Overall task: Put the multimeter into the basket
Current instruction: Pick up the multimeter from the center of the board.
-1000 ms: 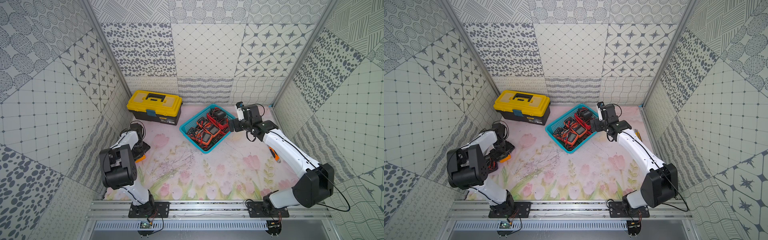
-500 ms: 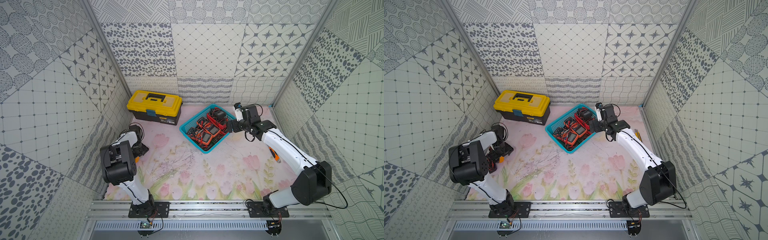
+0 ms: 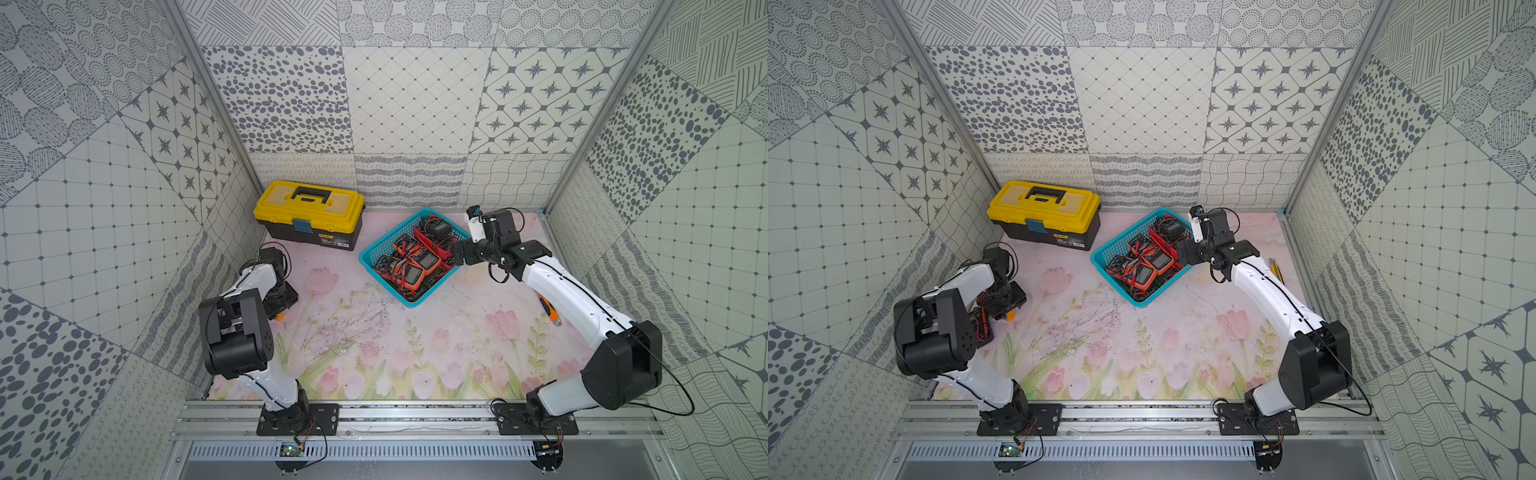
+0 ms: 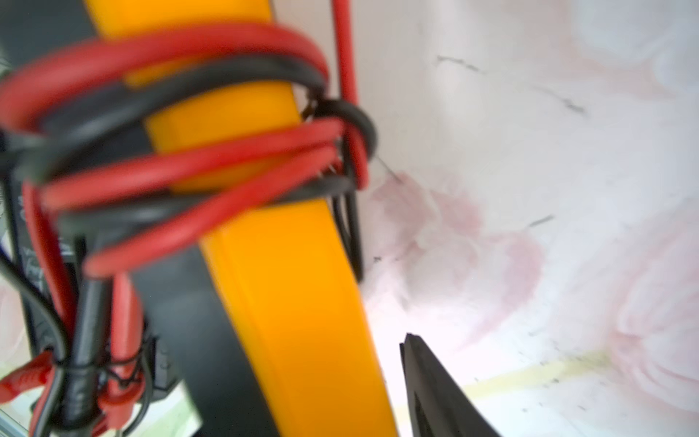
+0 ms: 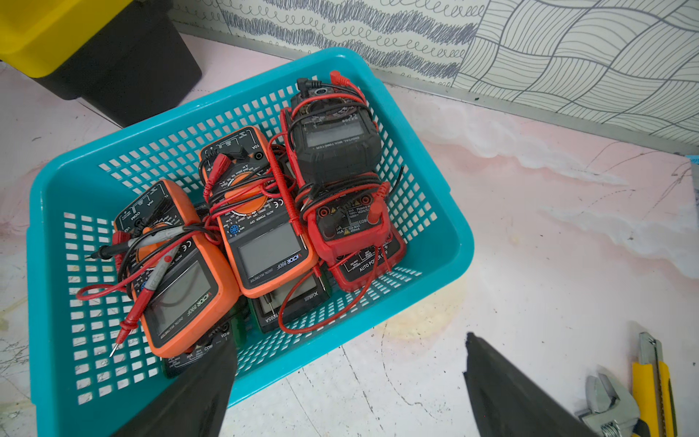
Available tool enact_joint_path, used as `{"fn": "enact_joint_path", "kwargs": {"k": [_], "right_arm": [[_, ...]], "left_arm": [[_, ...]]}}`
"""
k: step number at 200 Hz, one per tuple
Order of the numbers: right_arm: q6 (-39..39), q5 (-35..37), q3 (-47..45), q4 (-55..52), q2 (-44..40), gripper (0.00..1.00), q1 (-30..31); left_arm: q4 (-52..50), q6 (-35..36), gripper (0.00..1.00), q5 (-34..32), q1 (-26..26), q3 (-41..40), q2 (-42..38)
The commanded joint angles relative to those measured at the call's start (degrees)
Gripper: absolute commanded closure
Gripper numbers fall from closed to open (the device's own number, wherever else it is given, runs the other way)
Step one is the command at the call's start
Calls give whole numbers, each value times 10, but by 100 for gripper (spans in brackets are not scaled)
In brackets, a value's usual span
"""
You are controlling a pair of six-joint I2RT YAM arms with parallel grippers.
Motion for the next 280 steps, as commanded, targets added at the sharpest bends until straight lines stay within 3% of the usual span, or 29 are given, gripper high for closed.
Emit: {"fn": "enact_joint_path", "kwargs": {"k": [1,17,36,44,73,82,121,189,226,264,280], "right_arm": [[8,-11,-2,28,6,1,-1],[9,-7,-4,29,1,1,-1],[8,4,-8,29,-6,2,-2],[9,6,-9,30,-7,1,-2],[12,3,-9,33,-3,1,-2],[13,1,-8,33,1,1,-1],[38,-27,-5,37,13,1,-2],[92,-122,3,48,37,2,8],[109,-144,40,12,57,1,6],[129,-185,84,-34,61,1,2],[146,-221,100,-49,62,1,-9]], "left_arm": [[-37,23,59,-14,-25,14,-11],[-53,27,69,-40,-42,27,-5],[-66,28,71,-57,-43,36,3],[-70,28,79,-59,-43,38,6],[-72,27,91,-61,-49,39,2],[-72,29,100,-66,-54,39,-3],[-75,32,100,-62,-93,31,-34],[-48,26,100,-75,-223,-45,-142],[1,110,100,-137,-329,-49,-192],[133,280,100,-195,-423,-75,-230],[219,365,100,-180,-447,-101,-246]]}}
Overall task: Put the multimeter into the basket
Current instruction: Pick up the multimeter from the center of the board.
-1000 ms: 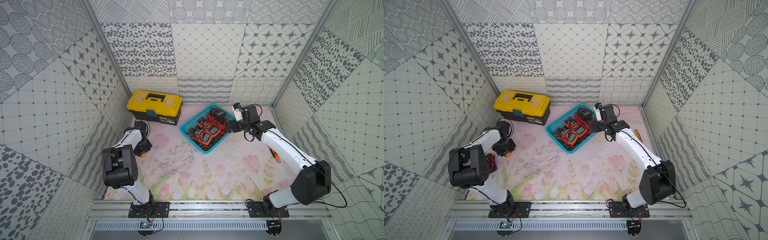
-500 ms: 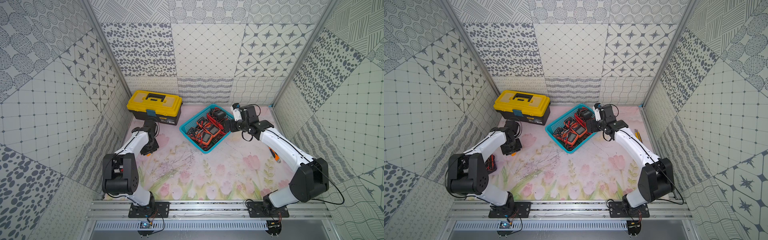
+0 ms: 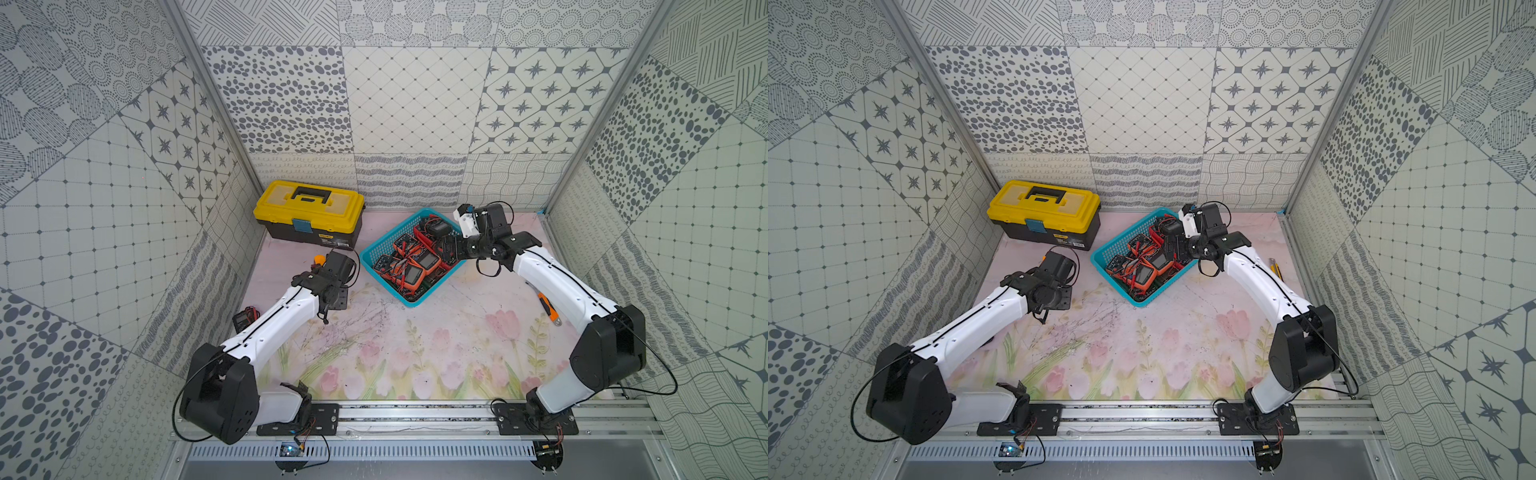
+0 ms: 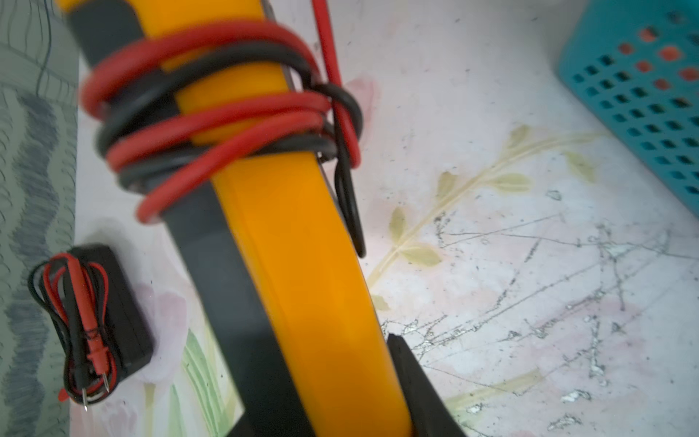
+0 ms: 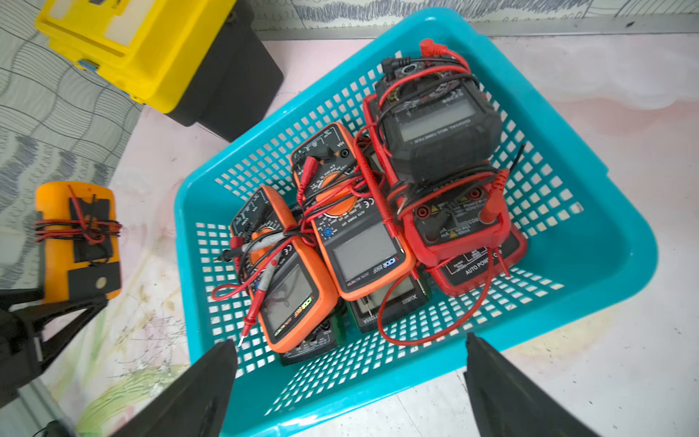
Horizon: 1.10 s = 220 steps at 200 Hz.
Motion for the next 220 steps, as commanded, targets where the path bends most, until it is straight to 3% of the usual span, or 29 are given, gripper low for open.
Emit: {"fn": "enact_joint_path", "kwargs": {"k": [1,36,62,91,167,195,220], "right_arm": [[31,-63,32,-21,2,1,-11],[97,-223,56,-20,5,1,-54],[136,-305,76,-15,11,4,-59],[207,-372,73,24,29,8,-56],[277,-353,59,53,86,9,-11],[283,-350,76,57,110,9,2],[279,-349,86,50,125,16,9]], "left_arm": [[202,227,100,-62,-59,-32,-34],[425,404,100,26,-83,-96,-49],[537,479,100,114,-84,-107,-28],[612,538,100,166,-93,-91,20],[746,737,100,144,-138,-67,105],[770,780,100,141,-147,-71,116],[786,796,100,133,-149,-74,120]]}}
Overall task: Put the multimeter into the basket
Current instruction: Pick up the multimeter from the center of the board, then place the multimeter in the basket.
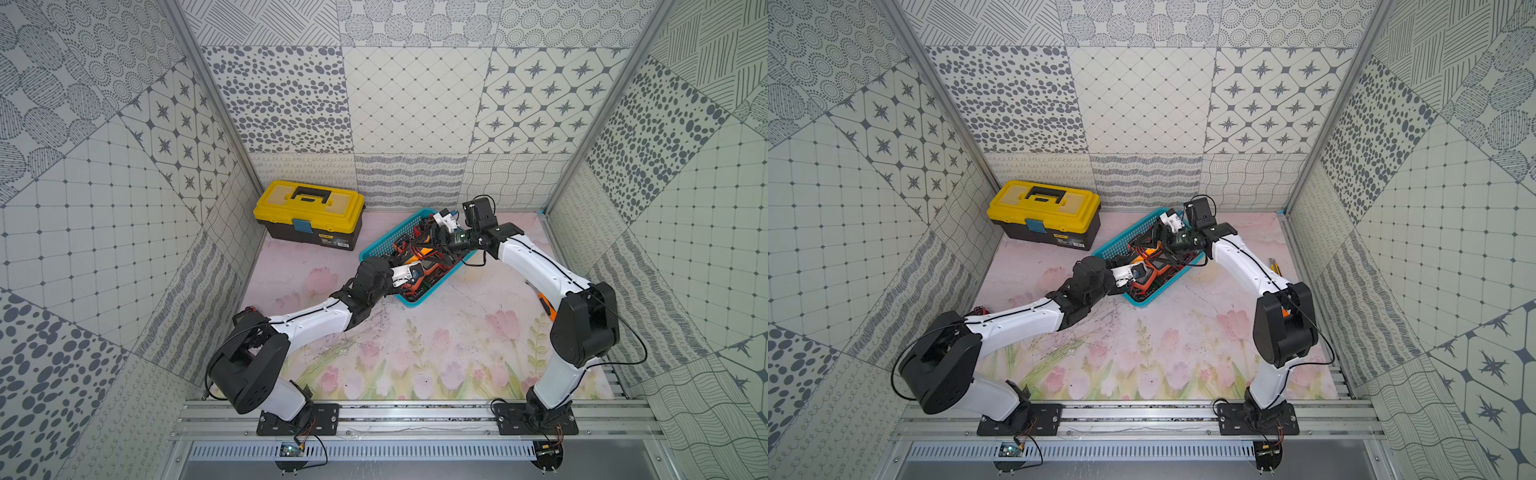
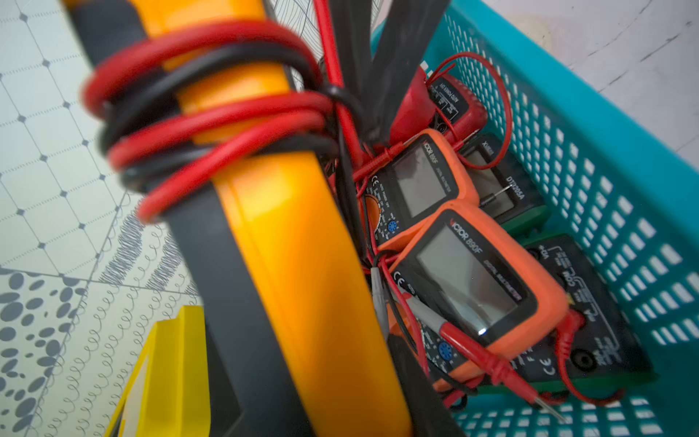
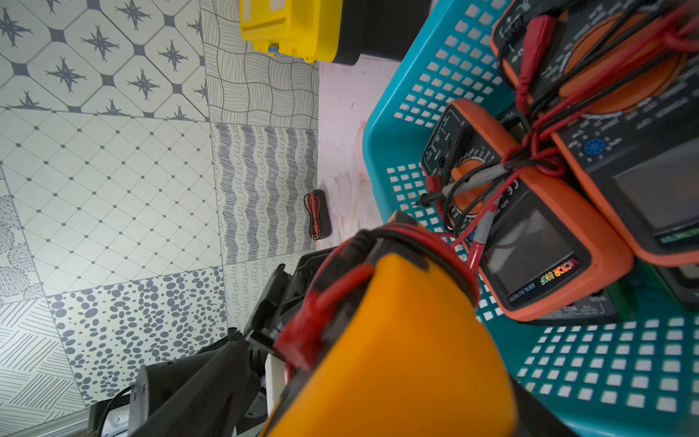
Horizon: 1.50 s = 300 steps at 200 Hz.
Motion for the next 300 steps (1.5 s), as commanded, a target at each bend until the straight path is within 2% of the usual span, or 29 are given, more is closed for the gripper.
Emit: {"fn": "enact_joint_path", "kwargs": {"k": [1,62,76,110,123,126,136,144,147,152,169,192,207,232,245,270,300], "right_arm": [[1,4,22,17,16,16,6],[-10,21,17,10,4,18,-2],[-14,21,14,8,1,26,-5],[-17,21,1,8,-6,51,-8],[-17,22,-4,10,-9,66,-9],[-17,24,-4,11,-10,69,-9],[-15,27,-8,15,-13,80,-9],[-10,32,-13,23,-17,84,-9],[-6,35,-16,28,-19,84,-9],[-1,38,-21,38,-21,85,-9],[29,58,-46,87,-32,86,-9],[73,114,-95,181,-55,89,-8],[86,181,-121,223,-73,89,3],[89,323,-152,265,-94,88,46],[97,398,-172,293,-97,87,71],[106,499,-200,369,-85,87,111],[101,570,-201,425,-51,86,130]], "left_arm": [[136,107,100,1,-6,2,6],[212,176,100,-22,-12,-25,27],[224,178,100,-24,-12,-24,33],[223,171,100,-30,-12,-17,43],[223,167,100,-37,-12,-16,47],[224,165,90,-37,-12,-17,47],[222,159,38,-40,-13,-20,43],[212,148,7,-46,-14,-24,35],[206,142,2,-47,-14,-26,31],[193,131,1,-50,-15,-28,23],[127,49,1,-51,-16,-38,-28],[-33,-105,1,-28,-16,-40,-119],[-103,-203,1,-32,-16,-43,-172],[-225,-345,1,-110,-3,-25,-225],[-326,-436,1,-126,28,7,-234],[-518,-606,1,-166,100,74,-227],[-661,-732,1,-162,204,93,-238]]}}
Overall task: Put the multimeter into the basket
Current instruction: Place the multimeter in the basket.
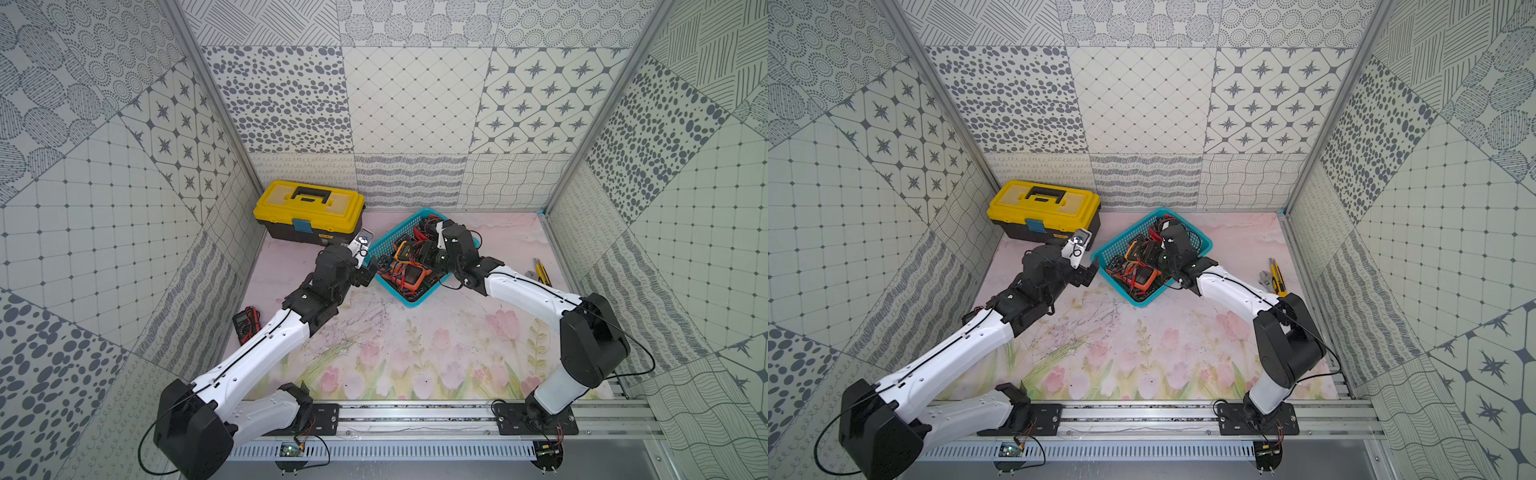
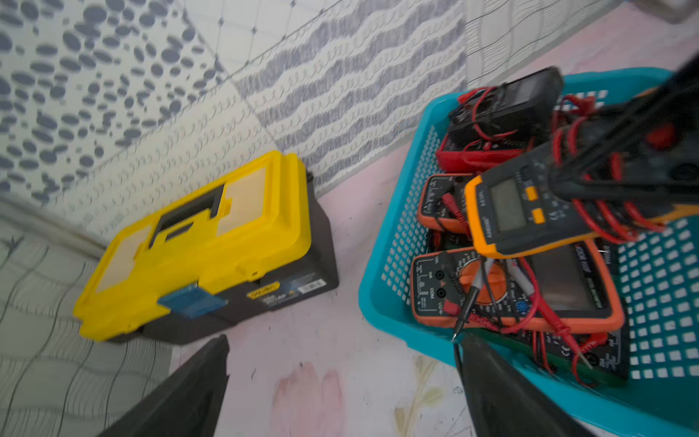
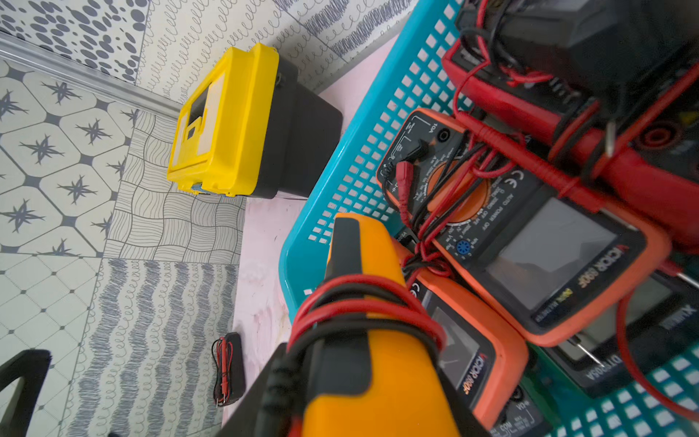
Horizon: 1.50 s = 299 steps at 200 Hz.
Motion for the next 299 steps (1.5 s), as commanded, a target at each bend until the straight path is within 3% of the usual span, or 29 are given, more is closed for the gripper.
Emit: {"fn": "enact_joint_path", "kwargs": {"k": [1,24,103,119,169,185,260,299], "right_arm": [[5,115,5,124,21,86,3],[0,132,23,152,53,84,4],[25,119,82,134,148,76,-3],[25,115,86,109,157,68,-4],[25,127,40,59,130,15,-4],[19,131,21,55,110,7,-6],[-16,162,-19,10,26,1,-10],[-52,181,-54,-9,-50,1,-11]], "left_arm": [[-333,-338,1,-52,102,31,-14],[-363,-378,2,-37,170,15,-24],[-372,-414,1,-48,263,-19,-1],[-377,-416,1,-40,283,-16,4],[-382,-400,1,-32,317,-6,5],[-385,-394,1,-34,323,-5,7],[-395,-387,1,-28,366,1,26],[-425,-437,2,-27,403,9,68]]}}
